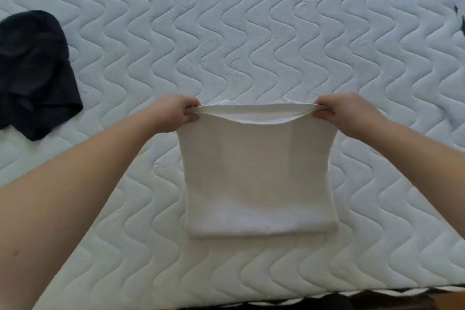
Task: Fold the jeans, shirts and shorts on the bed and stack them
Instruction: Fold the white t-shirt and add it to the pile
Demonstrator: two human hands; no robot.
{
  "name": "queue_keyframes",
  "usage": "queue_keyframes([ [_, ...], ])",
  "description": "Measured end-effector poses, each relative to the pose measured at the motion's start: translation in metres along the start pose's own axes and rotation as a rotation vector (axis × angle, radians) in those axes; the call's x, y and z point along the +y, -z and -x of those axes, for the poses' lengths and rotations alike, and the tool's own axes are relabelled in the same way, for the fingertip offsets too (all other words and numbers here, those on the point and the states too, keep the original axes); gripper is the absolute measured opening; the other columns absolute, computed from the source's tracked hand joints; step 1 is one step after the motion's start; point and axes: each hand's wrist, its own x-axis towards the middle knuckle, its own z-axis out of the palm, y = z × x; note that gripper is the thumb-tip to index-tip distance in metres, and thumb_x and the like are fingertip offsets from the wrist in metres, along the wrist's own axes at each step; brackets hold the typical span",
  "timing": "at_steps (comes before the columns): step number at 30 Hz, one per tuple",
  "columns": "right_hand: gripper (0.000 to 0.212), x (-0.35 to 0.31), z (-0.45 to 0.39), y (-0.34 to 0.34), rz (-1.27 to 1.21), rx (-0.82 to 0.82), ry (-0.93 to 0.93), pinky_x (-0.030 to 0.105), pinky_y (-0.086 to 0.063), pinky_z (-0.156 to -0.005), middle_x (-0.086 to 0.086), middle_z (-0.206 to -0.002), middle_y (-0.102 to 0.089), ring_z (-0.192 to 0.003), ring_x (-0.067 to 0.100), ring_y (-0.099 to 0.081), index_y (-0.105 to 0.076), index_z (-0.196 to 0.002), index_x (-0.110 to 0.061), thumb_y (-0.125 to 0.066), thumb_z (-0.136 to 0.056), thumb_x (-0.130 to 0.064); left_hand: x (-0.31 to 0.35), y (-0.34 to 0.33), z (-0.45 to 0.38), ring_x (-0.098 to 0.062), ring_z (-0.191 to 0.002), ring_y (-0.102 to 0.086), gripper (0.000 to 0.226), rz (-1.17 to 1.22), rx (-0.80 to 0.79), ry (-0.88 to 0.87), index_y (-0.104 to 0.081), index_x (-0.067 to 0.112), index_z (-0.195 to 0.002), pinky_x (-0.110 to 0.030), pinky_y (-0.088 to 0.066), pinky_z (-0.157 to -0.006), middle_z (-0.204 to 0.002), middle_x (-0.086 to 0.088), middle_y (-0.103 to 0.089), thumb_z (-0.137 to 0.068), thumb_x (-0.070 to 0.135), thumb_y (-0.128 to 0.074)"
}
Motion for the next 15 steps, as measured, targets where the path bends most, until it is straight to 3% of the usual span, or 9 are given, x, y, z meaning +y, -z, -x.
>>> queue_keyframes([
  [4,0.015,0.014,-0.044,-0.017,0.029,-0.025,-0.01,0.035,-0.04,-0.067,0.006,-0.08,-0.06,-0.086,0.031,-0.057,-0.067,-0.096,-0.017,-0.06,-0.095,-0.031,-0.016,-0.01,-0.049,-0.022,-0.088,-0.053,0.016,-0.052,-0.029,-0.015,-0.066,0.023,-0.11,-0.029,-0.032,-0.069,-0.087,0.005,-0.056,-0.095,0.028,-0.061],
  [8,0.018,0.024,-0.078,-0.033,0.052,-0.08,-0.054,0.039,-0.048,-0.079,0.014,-0.096,-0.067,-0.095,0.033,-0.059,-0.067,-0.104,-0.018,-0.06,-0.096,-0.031,-0.022,-0.023,-0.081,-0.021,-0.089,-0.051,0.021,-0.103,-0.053,0.015,-0.066,0.021,-0.114,-0.029,-0.032,-0.07,-0.1,-0.003,-0.064,-0.095,0.028,-0.06],
  [15,0.028,0.028,-0.11,-0.065,0.121,-0.087,-0.142,0.04,-0.043,-0.089,0.012,-0.118,-0.063,-0.113,0.033,-0.055,-0.063,-0.113,-0.02,-0.065,-0.091,-0.036,-0.024,-0.034,-0.109,-0.031,-0.111,-0.057,0.028,-0.188,-0.097,0.057,-0.062,0.015,-0.121,-0.031,-0.039,-0.08,-0.119,-0.01,-0.065,-0.094,0.022,-0.06],
])
